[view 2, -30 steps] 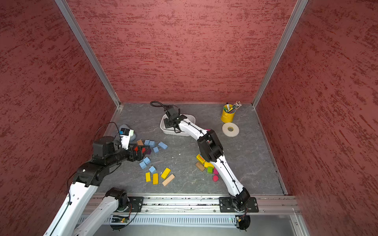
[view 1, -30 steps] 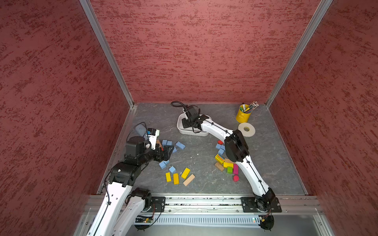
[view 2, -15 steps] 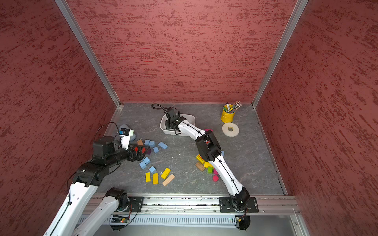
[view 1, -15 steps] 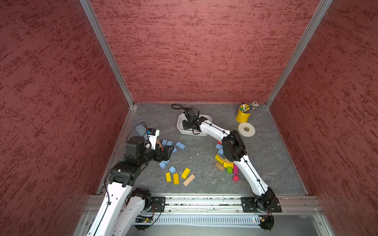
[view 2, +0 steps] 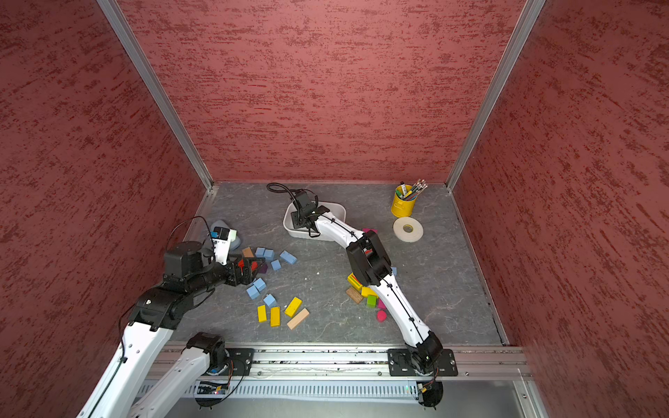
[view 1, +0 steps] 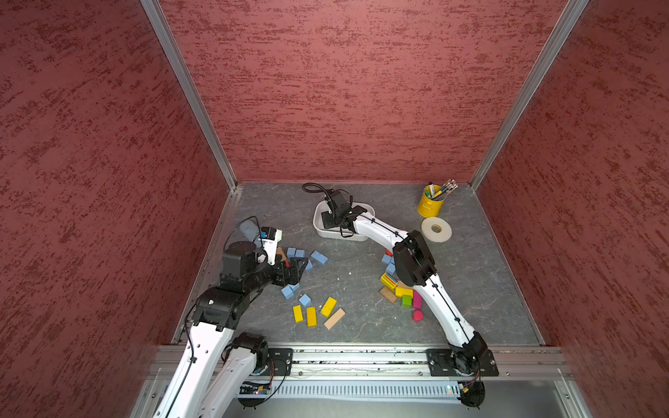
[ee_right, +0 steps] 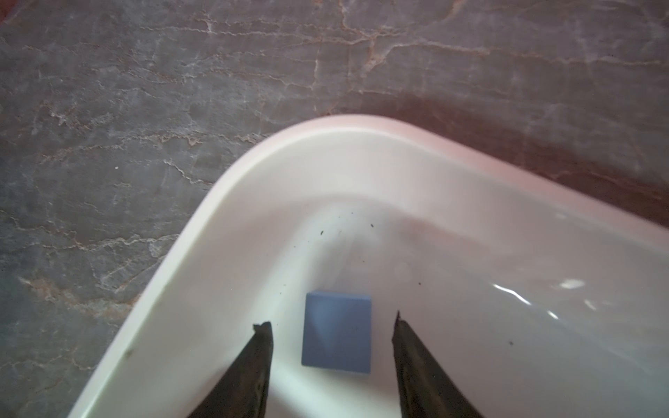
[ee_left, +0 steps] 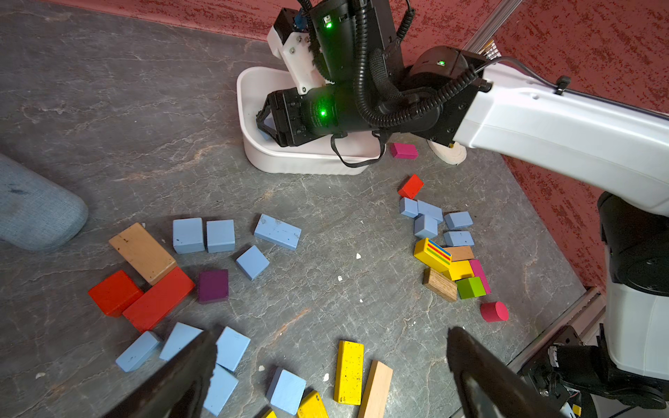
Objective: Pick out the blue building blocks
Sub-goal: Place the building block in the storage box, then pick up the building block from the center of the board.
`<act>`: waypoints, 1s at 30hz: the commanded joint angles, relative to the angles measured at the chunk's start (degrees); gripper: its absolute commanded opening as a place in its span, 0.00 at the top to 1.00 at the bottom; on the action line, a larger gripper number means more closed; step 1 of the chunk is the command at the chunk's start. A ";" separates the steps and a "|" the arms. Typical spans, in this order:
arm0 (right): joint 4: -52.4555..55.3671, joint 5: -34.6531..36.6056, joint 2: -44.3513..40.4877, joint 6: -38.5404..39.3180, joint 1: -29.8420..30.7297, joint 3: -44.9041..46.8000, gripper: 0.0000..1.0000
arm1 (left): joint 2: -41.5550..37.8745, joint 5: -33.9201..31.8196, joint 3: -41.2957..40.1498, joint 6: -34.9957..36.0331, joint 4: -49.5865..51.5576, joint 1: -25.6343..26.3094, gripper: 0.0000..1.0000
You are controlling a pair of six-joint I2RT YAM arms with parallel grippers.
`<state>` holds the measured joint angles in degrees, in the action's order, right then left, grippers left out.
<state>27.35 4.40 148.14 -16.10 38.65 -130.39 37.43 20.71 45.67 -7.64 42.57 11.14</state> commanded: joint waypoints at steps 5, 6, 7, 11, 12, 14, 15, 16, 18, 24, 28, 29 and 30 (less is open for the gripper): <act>-4.44 2.47 -15.54 0.63 0.18 6.23 0.42 | -0.39 -0.12 0.24 0.56 0.32 -0.41 0.00; -5.48 2.39 -17.46 0.69 0.19 8.21 0.42 | -0.39 -0.14 0.23 0.59 0.30 -0.38 0.01; -6.62 2.32 -19.68 0.72 0.15 10.43 0.42 | -0.41 -0.15 0.23 0.60 0.29 -0.41 0.00; -10.56 2.36 -28.23 0.72 0.15 18.98 0.41 | -0.35 -0.14 0.16 0.55 0.25 -0.41 0.00; -11.31 2.37 -30.09 0.78 0.19 20.83 0.40 | -0.37 -0.14 0.16 0.58 0.24 -0.41 0.01; -13.00 2.53 -34.34 0.96 0.19 25.52 0.40 | -0.35 -0.17 0.19 0.60 0.24 -0.41 0.00; -14.02 2.92 -36.76 0.98 0.17 28.23 0.39 | -0.35 -0.14 0.14 0.59 0.28 -0.38 0.00; -15.00 3.34 -39.12 1.07 0.19 30.94 0.38 | -0.39 -0.15 0.17 0.59 0.24 -0.41 0.00; -16.46 4.14 -43.53 1.29 0.14 35.81 0.37 | -0.32 -0.14 0.20 0.58 0.24 -0.50 0.00; -18.30 5.70 -55.35 0.39 0.19 49.64 0.32 | -0.16 0.04 0.13 0.59 0.24 -0.59 0.00; -17.03 6.56 -62.45 -0.97 0.19 58.25 0.27 | -0.16 0.12 0.08 0.50 0.10 -0.68 0.00; -16.23 6.96 -63.78 -1.25 0.19 59.84 0.26 | -0.08 0.21 0.12 0.50 0.10 -0.68 0.00; -14.99 7.63 -64.56 -1.81 0.19 61.34 0.25 | -0.04 0.37 -0.01 0.47 0.02 -0.68 0.00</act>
<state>11.46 9.21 86.70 -16.05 38.65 -72.03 37.45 20.71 45.67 -7.64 42.57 10.87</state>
